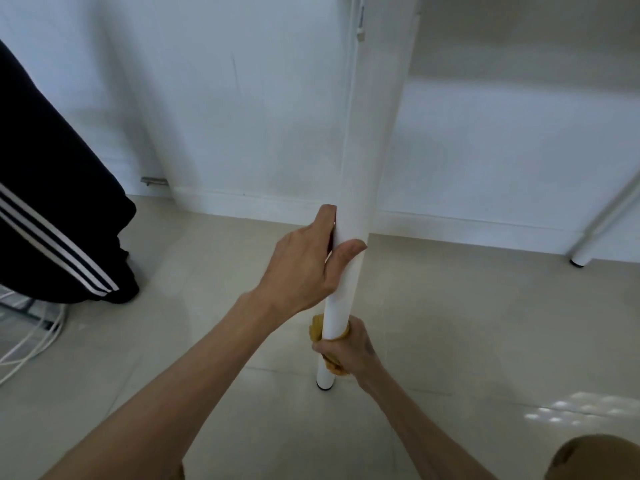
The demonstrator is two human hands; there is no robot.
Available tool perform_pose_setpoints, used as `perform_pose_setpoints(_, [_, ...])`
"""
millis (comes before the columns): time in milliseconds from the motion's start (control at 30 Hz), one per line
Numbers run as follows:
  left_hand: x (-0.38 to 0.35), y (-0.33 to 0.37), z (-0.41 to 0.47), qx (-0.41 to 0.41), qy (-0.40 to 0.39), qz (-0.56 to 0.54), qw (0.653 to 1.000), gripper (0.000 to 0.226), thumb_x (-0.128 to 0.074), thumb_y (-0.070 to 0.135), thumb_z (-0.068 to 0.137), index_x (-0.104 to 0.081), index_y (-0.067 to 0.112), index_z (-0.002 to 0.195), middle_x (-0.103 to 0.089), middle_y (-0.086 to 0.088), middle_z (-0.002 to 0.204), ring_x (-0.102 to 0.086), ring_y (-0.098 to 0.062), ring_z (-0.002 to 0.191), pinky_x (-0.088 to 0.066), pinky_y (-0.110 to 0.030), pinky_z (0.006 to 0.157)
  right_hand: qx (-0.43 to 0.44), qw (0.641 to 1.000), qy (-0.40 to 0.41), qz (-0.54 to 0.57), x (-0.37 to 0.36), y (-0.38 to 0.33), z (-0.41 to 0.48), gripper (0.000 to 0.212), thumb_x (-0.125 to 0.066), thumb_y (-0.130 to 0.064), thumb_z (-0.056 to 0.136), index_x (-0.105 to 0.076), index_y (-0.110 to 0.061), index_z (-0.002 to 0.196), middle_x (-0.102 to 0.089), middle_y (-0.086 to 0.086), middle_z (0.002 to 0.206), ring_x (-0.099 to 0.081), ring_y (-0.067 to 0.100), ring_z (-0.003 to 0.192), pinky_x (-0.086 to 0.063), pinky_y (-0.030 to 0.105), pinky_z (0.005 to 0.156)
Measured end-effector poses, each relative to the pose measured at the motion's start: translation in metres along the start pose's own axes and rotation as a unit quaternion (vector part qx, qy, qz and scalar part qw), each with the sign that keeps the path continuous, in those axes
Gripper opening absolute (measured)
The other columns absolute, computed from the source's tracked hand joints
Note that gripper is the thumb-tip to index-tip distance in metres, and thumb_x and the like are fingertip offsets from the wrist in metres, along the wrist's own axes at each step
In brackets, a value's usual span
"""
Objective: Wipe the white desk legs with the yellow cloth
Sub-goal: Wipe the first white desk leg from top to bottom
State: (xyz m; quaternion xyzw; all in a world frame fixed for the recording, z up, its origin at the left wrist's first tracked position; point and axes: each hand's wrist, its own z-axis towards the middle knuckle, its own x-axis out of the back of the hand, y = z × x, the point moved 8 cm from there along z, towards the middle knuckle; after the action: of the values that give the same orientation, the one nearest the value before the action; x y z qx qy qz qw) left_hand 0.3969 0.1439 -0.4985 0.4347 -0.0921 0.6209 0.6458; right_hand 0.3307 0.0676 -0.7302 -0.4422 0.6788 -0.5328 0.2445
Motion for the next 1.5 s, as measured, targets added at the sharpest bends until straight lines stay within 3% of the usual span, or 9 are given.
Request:
perform_pose_setpoints(100, [0.000,-0.002,0.001,0.005,-0.022,0.009,1.000,0.075,-0.019,0.075,0.089,-0.044,0.007,0.109,-0.054,0.001,0.066,-0.056,-0.022,0.051,-0.050,-0.039,0.048,0.124,0.988,0.095,-0.006,0.013,-0.061,-0.017,0.040,-0.083,-0.010,0.066,-0.063,-0.013,0.100,-0.069,0.016,0.079,-0.059,0.017,0.055,-0.052,0.030,0.048])
perform_pose_setpoints(267, [-0.003,-0.005,0.001,-0.005,-0.031,-0.001,1.000,0.072,-0.023,0.072,0.091,-0.043,0.005,0.111,-0.051,0.004,0.065,-0.057,-0.022,0.051,-0.050,-0.039,0.046,0.264,0.961,0.030,0.082,0.014,-0.088,-0.024,0.076,-0.087,-0.005,0.067,-0.045,-0.012,0.131,-0.064,0.008,0.095,-0.062,0.020,0.066,-0.054,0.033,0.051])
perform_pose_setpoints(367, [-0.004,-0.004,0.001,-0.019,-0.018,-0.018,0.999,0.066,-0.027,0.066,0.094,-0.044,0.004,0.106,-0.047,0.004,0.060,-0.050,-0.016,0.046,-0.044,-0.032,0.043,0.232,0.962,0.141,-0.001,0.012,-0.061,-0.014,0.061,-0.087,-0.017,0.068,-0.053,-0.013,0.118,-0.068,0.007,0.096,-0.066,0.019,0.075,-0.056,0.024,0.056])
perform_pose_setpoints(467, [-0.007,-0.004,0.000,-0.027,-0.014,-0.043,0.999,0.057,-0.031,0.060,0.096,-0.044,0.004,0.103,-0.041,0.006,0.057,-0.042,-0.009,0.043,-0.034,-0.024,0.043,0.238,0.948,0.210,-0.010,0.010,-0.041,-0.003,0.048,-0.086,-0.034,0.067,-0.056,-0.013,0.098,-0.068,0.008,0.080,-0.066,0.026,0.064,-0.058,0.040,0.050])
perform_pose_setpoints(733, [-0.031,-0.020,-0.023,-0.016,-0.028,-0.076,0.997,0.066,-0.020,0.061,0.098,-0.047,0.003,0.115,-0.043,0.009,0.074,-0.045,-0.005,0.053,-0.037,-0.020,0.048,0.223,0.954,0.197,-0.024,0.005,0.012,0.018,0.044,-0.081,-0.049,0.066,-0.059,-0.013,0.080,-0.068,0.005,0.064,-0.064,0.022,0.052,-0.054,0.030,0.049])
perform_pose_setpoints(1033, [-0.050,-0.035,-0.038,0.040,-0.053,-0.078,0.995,0.077,-0.009,0.071,0.092,-0.048,0.009,0.113,-0.056,-0.004,0.082,-0.055,-0.019,0.057,-0.047,-0.038,0.049,0.280,0.943,0.169,-0.050,0.007,0.043,0.012,0.068,-0.050,-0.069,0.088,-0.058,-0.003,0.099,-0.068,0.010,0.073,-0.067,0.028,0.061,-0.054,0.049,0.051])
perform_pose_setpoints(1233, [-0.053,-0.039,-0.038,0.044,-0.052,-0.080,0.994,0.079,-0.008,0.072,0.091,-0.048,0.007,0.114,-0.056,-0.005,0.083,-0.056,-0.020,0.056,-0.048,-0.039,0.046,0.311,0.922,0.208,0.098,0.006,-0.010,0.000,0.044,-0.044,-0.045,0.092,-0.056,-0.003,0.093,-0.062,0.007,0.066,-0.060,0.018,0.054,-0.053,0.036,0.047])
perform_pose_setpoints(1367, [-0.057,-0.040,-0.040,0.036,-0.040,-0.085,0.995,0.079,-0.008,0.070,0.093,-0.049,0.004,0.112,-0.052,-0.002,0.080,-0.050,-0.014,0.053,-0.044,-0.032,0.043,0.301,0.914,0.226,0.153,0.006,-0.004,0.002,0.047,-0.038,-0.052,0.095,-0.058,-0.009,0.091,-0.062,-0.001,0.064,-0.062,0.012,0.052,-0.053,0.028,0.045])
perform_pose_setpoints(1500, [-0.061,-0.043,-0.042,0.035,-0.041,-0.087,0.995,0.076,-0.009,0.068,0.094,-0.048,0.005,0.112,-0.052,-0.005,0.078,-0.051,-0.018,0.051,-0.044,-0.034,0.043,0.205,0.942,0.213,0.160,-0.003,0.050,0.026,0.075,-0.029,-0.071,0.095,-0.060,-0.002,0.089,-0.058,0.034,0.072,-0.058,0.047,0.062,-0.051,0.060,0.049])
